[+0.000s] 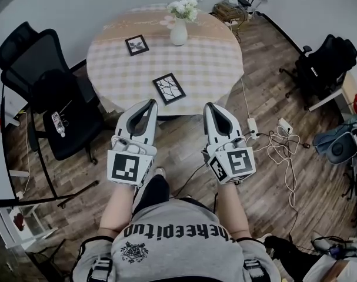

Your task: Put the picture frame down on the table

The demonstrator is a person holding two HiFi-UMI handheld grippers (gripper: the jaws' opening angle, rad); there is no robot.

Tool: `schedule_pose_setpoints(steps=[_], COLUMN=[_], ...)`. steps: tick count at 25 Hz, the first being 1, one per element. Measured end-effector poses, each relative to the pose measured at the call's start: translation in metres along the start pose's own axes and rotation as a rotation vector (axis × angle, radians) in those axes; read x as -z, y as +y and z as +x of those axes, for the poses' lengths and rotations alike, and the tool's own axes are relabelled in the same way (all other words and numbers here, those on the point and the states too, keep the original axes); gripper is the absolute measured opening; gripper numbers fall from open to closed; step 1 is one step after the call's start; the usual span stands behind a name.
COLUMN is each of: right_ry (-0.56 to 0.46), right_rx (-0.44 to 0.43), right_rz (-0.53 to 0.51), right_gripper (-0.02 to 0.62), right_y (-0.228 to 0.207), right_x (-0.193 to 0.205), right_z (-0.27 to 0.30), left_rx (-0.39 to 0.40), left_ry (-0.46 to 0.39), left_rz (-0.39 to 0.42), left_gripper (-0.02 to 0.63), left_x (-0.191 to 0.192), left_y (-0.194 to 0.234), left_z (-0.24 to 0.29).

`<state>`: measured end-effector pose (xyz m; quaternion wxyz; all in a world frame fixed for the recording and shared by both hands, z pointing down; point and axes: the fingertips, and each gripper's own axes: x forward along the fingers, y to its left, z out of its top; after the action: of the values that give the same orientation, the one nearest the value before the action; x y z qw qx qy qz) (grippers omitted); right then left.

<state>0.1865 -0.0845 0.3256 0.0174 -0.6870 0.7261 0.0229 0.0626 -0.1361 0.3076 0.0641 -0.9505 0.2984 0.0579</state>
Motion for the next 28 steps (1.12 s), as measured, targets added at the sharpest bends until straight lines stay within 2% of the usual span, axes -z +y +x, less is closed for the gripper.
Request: schedule_pose_setpoints(steps=[5,8,10,16,20,24,28], right_ry=[-0.003,-0.007,-0.012,-0.032,-0.040,-0.041,-0.044], right_rx=[-0.024,-0.036,-0.046,-0.070,-0.079,-0.078,-0.084], right_rz=[-0.006,0.003,0.003,0.002,-0.012,-0.022,-0.045], right_gripper=[0.006,0.006,0.006,0.006,0.006,0.006,0.006], right_y=[0.005,0.009,0.012,0.019,0.021,0.022,0.025], right_x=[-0.002,0.000,0.000,-0.005,-0.010,-0.012,-0.013], right_z=[-0.038,-0.057,-0.067,-0.088,-0.098,-0.104,-0.107], left_rx=[-0.021,-0.037,-0.050,-0.081,-0.084,-0.088,-0.081], left_ry=[-0.014,0.001,-0.010,-0.007,-0.032,-0.030,-0.048], left_rz=[0.048,0.026,0.053,0.041,0.089,0.068,0.100], left_gripper=[0.017,0.017,0.017,0.017,0.017,0.016,0.016], left_x=[-0.008,-0.009,-0.012,-0.019,-0.027,-0.030,-0.035], left_y=[-0.030,-0.047,-0.054,-0.071,-0.078,-0.082,-0.084], left_z=[-0.026,-0.043,-0.053,-0.074,-0.080,-0.083,-0.083])
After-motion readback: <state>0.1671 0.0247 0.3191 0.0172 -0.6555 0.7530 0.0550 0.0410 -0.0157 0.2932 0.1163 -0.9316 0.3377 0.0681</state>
